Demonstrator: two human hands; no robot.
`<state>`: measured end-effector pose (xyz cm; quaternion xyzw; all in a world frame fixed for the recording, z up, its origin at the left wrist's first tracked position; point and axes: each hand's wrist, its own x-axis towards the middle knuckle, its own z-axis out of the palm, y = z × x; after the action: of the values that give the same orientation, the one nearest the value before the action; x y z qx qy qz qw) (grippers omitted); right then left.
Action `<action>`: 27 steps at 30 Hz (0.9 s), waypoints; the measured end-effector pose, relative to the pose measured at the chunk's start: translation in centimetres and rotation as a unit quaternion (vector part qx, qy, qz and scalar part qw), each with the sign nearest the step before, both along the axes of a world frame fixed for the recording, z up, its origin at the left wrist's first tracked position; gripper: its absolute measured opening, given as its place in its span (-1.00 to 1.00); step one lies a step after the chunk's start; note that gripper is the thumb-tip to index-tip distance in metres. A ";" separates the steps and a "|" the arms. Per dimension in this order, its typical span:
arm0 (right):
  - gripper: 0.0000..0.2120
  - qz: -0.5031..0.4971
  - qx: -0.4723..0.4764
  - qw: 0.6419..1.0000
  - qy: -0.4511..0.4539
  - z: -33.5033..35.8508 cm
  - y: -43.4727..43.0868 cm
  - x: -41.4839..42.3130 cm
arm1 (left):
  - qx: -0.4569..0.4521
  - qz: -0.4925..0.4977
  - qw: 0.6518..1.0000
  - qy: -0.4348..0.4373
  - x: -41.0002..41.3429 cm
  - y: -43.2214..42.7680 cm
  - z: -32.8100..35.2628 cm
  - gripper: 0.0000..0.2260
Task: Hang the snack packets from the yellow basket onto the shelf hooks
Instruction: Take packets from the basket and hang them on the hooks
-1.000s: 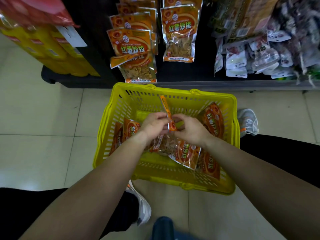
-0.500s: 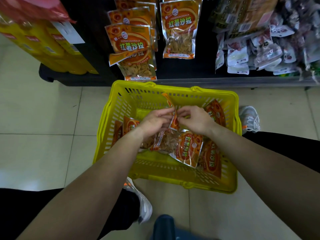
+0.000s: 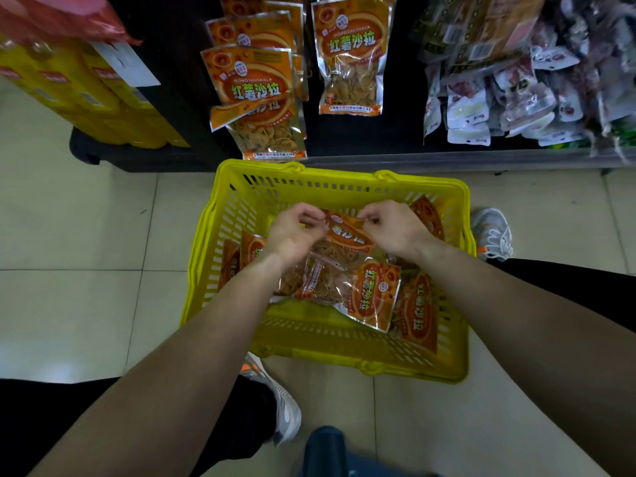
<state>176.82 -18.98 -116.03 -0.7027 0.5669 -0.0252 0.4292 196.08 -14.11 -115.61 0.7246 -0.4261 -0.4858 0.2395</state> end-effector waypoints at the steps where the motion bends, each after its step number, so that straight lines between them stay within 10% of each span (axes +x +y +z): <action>1: -0.75 0.007 0.000 1.000 0.003 0.2 -0.3 -0.2 | -0.010 0.022 0.999 -0.030 0.2 -0.1 -0.2 -0.76; 5: -0.76 0.068 0.004 0.998 0.001 1.5 -1.4 -0.8 | -0.036 0.036 0.992 -0.116 1.0 0.1 -0.5 -0.43; 12: -0.67 -0.055 -0.010 0.998 -0.011 -0.4 -1.8 -1.1 | -0.016 0.006 0.998 -0.061 2.1 0.5 -1.1 -0.91; 21: -0.65 0.102 0.050 0.955 0.275 -9.2 2.8 -0.5 | 0.003 0.063 0.991 -0.120 5.6 1.2 -3.9 -0.77; 27: -0.60 0.087 0.090 0.952 0.278 -10.6 2.8 -0.9 | 0.002 0.072 0.991 -0.113 5.7 0.5 -3.7 -0.78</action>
<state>175.96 -16.20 -126.65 -0.6873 0.6000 0.2597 0.3165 201.80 -13.58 -119.28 0.8042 -0.3964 -0.3831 0.2220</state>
